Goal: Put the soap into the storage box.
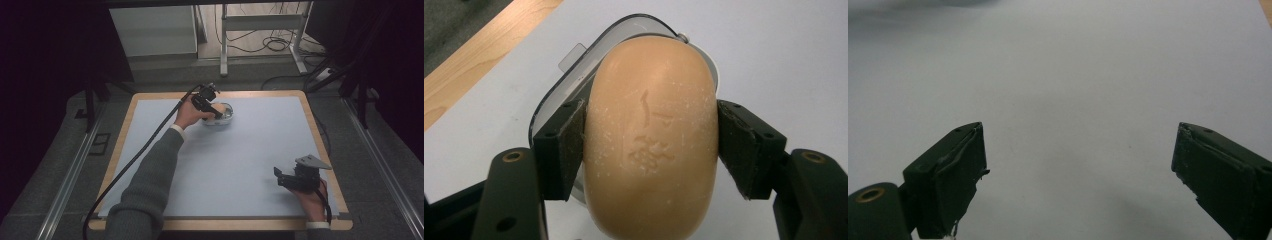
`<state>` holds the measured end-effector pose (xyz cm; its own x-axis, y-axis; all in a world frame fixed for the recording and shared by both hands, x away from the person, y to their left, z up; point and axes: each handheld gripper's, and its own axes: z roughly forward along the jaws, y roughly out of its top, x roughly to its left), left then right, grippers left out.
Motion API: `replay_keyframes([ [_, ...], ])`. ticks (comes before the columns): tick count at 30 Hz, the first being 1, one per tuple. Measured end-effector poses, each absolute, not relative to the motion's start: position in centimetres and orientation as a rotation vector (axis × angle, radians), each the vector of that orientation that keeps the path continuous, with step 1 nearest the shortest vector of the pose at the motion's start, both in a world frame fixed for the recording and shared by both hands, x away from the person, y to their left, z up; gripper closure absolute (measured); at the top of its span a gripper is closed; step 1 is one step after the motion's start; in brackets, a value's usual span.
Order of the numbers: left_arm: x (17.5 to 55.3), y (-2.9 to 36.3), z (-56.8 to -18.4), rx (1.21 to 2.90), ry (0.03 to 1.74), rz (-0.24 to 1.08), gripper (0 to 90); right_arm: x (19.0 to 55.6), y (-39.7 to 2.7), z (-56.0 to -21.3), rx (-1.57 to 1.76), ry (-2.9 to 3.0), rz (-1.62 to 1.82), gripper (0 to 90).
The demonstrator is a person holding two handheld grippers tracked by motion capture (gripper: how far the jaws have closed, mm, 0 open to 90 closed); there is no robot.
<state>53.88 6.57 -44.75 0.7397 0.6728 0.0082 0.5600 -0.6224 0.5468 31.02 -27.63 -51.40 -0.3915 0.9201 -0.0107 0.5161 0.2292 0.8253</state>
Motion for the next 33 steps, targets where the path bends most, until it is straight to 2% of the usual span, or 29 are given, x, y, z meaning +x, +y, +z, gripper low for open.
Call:
replay_keyframes([
  [20,55.2,6.4,-47.1,2.437,0.962,0.239,31.8,31.2,-27.6,-51.7,1.323,2.004,1.034,7.4],
  [33,52.8,8.3,-44.3,2.363,0.955,0.291,29.7,31.1,-27.1,-51.7,1.310,2.015,1.033,7.4],
])
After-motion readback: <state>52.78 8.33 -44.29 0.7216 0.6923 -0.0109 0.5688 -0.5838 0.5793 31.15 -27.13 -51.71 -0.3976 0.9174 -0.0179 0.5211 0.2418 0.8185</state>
